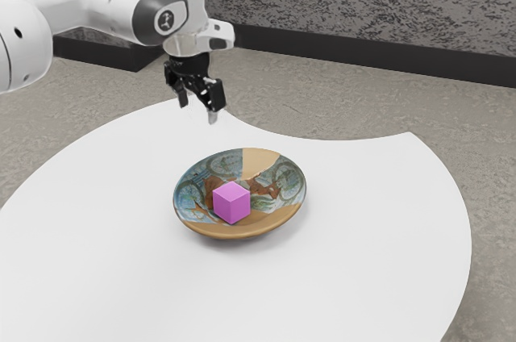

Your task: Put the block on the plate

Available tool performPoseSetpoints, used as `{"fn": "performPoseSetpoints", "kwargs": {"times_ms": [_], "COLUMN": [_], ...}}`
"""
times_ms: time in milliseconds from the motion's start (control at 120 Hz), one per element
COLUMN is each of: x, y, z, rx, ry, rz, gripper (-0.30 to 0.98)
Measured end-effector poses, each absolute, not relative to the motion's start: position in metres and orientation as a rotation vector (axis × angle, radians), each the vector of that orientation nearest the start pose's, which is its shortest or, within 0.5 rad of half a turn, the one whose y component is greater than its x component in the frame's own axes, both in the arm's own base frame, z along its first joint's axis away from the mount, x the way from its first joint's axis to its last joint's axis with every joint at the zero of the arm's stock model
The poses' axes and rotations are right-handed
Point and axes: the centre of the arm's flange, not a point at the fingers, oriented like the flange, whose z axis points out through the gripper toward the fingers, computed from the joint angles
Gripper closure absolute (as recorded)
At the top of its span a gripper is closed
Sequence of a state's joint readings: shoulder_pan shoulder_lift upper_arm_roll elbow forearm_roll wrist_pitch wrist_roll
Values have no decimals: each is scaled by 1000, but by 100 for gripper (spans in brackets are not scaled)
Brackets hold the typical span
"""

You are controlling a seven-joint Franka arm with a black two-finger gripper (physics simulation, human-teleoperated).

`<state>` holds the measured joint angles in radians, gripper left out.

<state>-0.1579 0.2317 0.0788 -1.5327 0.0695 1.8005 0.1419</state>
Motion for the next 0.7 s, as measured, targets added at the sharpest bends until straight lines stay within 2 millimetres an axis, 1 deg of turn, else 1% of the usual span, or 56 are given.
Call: {"fn": "performPoseSetpoints", "kwargs": {"times_ms": [108, 192, 267, 350, 400, 558, 700], "x": [628, 621, 617, 613, 611, 604, 595], "y": [-27, -15, 2, 21, 36, 71, 94], "z": [542, 554, 562, 577, 580, 586, 601], "rx": [-3032, -3033, -3031, -3024, -3021, -3022, -3017], "ry": [313, 289, 251, 203, 157, 31, -48], "rz": [-41, -39, -36, -43, -33, -12, -23], "gripper": [0, 0, 0, 0, 0, 0, 0]}}
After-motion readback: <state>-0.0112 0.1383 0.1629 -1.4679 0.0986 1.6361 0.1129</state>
